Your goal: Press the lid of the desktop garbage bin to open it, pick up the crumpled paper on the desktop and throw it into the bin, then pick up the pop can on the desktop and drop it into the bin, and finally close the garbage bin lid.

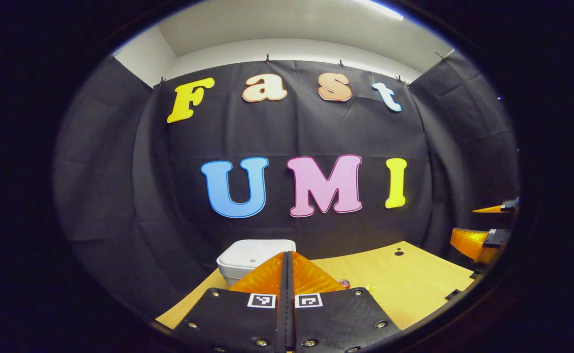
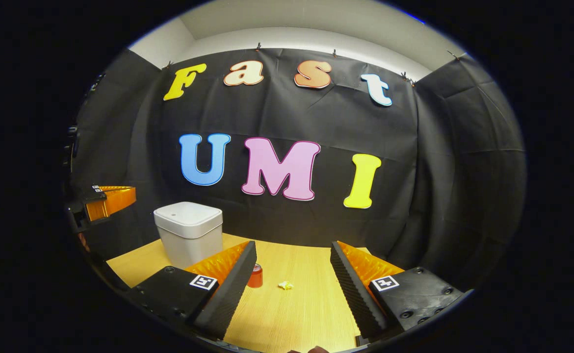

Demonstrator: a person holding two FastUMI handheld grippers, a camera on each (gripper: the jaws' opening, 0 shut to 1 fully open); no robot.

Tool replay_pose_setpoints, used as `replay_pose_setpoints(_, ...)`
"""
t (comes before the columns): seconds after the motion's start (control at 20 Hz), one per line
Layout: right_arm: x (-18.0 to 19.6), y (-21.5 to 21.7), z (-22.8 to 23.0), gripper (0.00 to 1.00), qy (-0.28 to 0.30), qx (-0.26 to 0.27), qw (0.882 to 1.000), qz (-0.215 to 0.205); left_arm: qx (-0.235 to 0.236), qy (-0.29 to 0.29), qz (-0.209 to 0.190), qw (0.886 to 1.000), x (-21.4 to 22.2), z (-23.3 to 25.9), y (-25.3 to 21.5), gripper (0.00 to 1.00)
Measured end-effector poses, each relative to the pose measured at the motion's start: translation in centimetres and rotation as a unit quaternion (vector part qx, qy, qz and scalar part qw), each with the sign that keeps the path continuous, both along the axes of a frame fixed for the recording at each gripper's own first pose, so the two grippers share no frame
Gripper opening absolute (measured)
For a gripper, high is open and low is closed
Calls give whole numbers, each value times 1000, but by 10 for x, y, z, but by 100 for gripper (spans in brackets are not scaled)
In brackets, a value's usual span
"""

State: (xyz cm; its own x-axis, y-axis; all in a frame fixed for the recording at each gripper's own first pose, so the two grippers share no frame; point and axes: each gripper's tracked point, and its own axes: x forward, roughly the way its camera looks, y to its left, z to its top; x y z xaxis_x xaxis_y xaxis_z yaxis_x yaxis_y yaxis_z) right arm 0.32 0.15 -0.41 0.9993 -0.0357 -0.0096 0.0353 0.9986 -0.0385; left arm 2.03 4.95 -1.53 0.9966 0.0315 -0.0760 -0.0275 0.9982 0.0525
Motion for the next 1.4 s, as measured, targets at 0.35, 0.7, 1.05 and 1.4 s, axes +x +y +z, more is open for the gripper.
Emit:
replay_pose_setpoints(0.35, -3, 7, -3, 98, 3, 2, 1000, -15, -17, 22, -15, 1000, 21, 3, 30, 0)
replay_pose_setpoints(0.7, 1, 1, 4, 98, -8, -1, 1000, -23, -67, 69, -48, 994, 64, -1, 48, 1)
replay_pose_setpoints(1.05, 34, -20, 1, 98, -10, -5, 1000, -1, -93, 159, -19, 983, 127, -53, 74, 0)
replay_pose_setpoints(1.4, 83, -43, -27, 98, 25, 38, 998, 33, -69, 237, -1, 969, 176, -105, 89, 1)
